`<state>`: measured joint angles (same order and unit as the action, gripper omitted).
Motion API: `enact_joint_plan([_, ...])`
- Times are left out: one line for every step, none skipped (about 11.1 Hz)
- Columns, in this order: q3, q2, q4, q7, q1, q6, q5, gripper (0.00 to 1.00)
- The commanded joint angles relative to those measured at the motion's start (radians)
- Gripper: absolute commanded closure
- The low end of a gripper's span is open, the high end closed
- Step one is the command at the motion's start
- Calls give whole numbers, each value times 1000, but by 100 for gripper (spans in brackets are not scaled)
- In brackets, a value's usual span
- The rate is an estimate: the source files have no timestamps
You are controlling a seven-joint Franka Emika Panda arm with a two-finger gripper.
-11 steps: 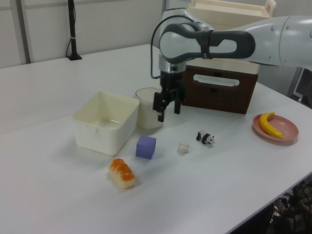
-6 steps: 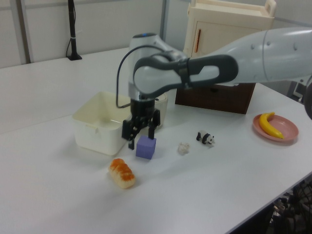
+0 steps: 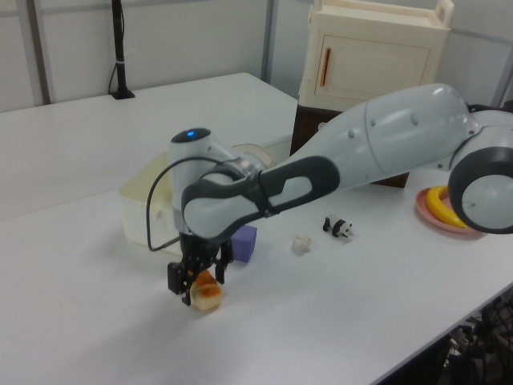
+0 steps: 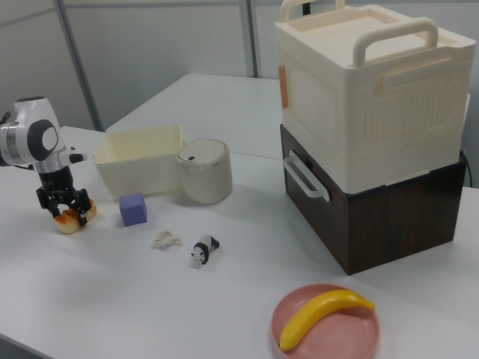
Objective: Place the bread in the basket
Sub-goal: 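Lift the bread toy and carry it over the cream basket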
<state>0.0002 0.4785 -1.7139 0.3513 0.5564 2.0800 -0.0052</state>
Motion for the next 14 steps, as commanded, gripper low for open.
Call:
enact_joint_plan([-19, 0, 10, 14, 4, 20, -13, 70])
enact_joint_plan([-23, -3, 10, 9, 2, 17, -13, 71])
enact_joint_plan([-26, -11, 10, -1, 2, 9, -13, 71])
enact_joint_plan([-26, -41, 11, -15, -4, -9, -13, 71])
enact_joint_plan([-26, -88, 13, -28, -1, -47, -13, 72])
enact_joint_plan([-25, -137, 29, -41, 3, -92, -12, 71])
enact_joint_plan([-23, -173, 57, -43, 6, -131, -7, 71])
enact_joint_plan([-23, -197, 95, -41, 0, -158, 1, 71])
enact_joint_plan([-29, -204, 137, -38, -7, -170, 4, 71])
enact_joint_plan([-29, -201, 169, -34, -38, -167, 4, 70])
enact_joint_plan([-28, -192, 174, -29, -77, -152, -1, 68])
enact_joint_plan([-29, -176, 187, -23, -111, -103, -2, 68])
enact_joint_plan([-29, -170, 192, 16, -147, -28, -6, 66])
enact_joint_plan([-29, -153, 194, 67, -171, 27, -13, 65])
